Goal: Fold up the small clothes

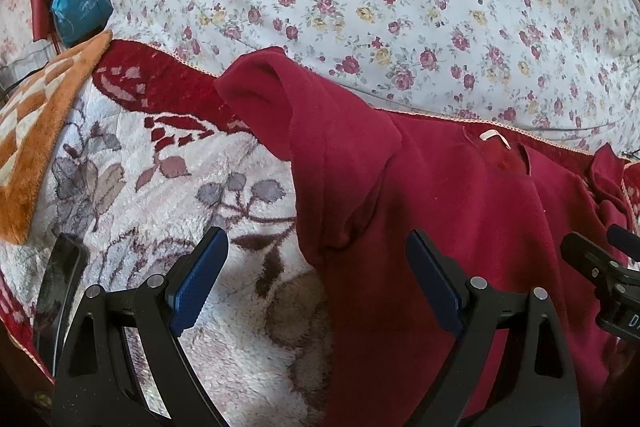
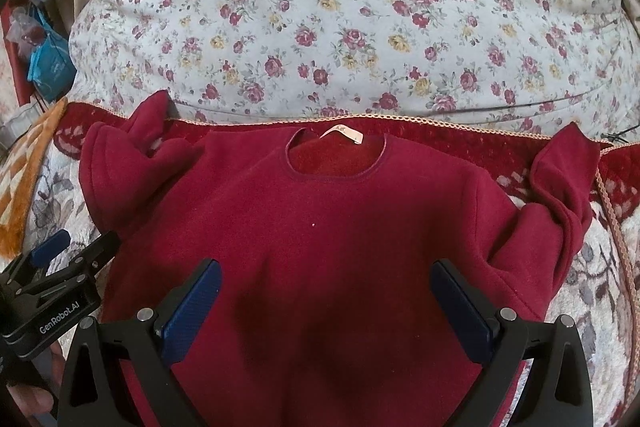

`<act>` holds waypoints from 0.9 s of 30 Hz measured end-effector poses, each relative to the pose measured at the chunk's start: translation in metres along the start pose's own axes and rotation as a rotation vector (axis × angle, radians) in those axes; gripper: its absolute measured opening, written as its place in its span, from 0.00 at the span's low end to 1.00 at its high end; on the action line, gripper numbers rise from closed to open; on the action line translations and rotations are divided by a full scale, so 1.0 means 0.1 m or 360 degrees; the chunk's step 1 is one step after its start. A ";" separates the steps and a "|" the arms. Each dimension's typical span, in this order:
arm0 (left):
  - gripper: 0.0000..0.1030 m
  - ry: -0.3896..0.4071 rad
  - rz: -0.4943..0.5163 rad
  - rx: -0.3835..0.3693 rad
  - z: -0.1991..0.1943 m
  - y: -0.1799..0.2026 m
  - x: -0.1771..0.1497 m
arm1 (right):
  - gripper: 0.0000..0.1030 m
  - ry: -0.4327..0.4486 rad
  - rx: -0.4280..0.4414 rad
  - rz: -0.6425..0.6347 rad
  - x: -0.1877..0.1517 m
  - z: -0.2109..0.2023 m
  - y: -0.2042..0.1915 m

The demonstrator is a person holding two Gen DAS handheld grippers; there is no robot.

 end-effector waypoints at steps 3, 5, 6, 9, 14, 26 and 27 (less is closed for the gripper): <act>0.88 -0.0001 0.0015 0.0000 0.01 0.03 -0.01 | 1.00 -0.0011 -0.0017 0.0003 -0.01 0.02 0.02; 0.88 -0.0003 0.0030 0.0000 0.01 0.05 -0.02 | 1.00 -0.0017 -0.0032 0.0007 -0.01 0.03 0.03; 0.88 -0.0002 0.0036 -0.0001 0.02 0.06 -0.02 | 1.00 -0.0010 -0.0029 0.0013 -0.01 0.04 0.03; 0.88 0.0003 0.0048 0.0003 0.01 0.08 -0.03 | 1.00 -0.0014 -0.0026 0.0020 -0.01 0.05 0.04; 0.88 0.0005 0.0048 -0.0003 0.00 0.08 -0.03 | 1.00 -0.0096 -0.0046 0.0019 -0.05 0.08 0.05; 0.88 0.0004 0.0050 0.0000 0.00 0.07 -0.03 | 1.00 -0.0139 -0.0062 0.0015 -0.05 0.09 0.06; 0.88 0.0003 0.0048 -0.0003 0.00 0.07 -0.03 | 1.00 -0.0131 -0.0068 0.0015 -0.06 0.09 0.05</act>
Point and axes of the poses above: each gripper's, at about its wrist camera, not at the fingertips, and z roughly the way its jaws point, y to its right, x to its top, the point moved 7 cm from there along z, roughly the way its jaws point, and after that the axes turned 14 degrees about -y, right-handed, at the moved point
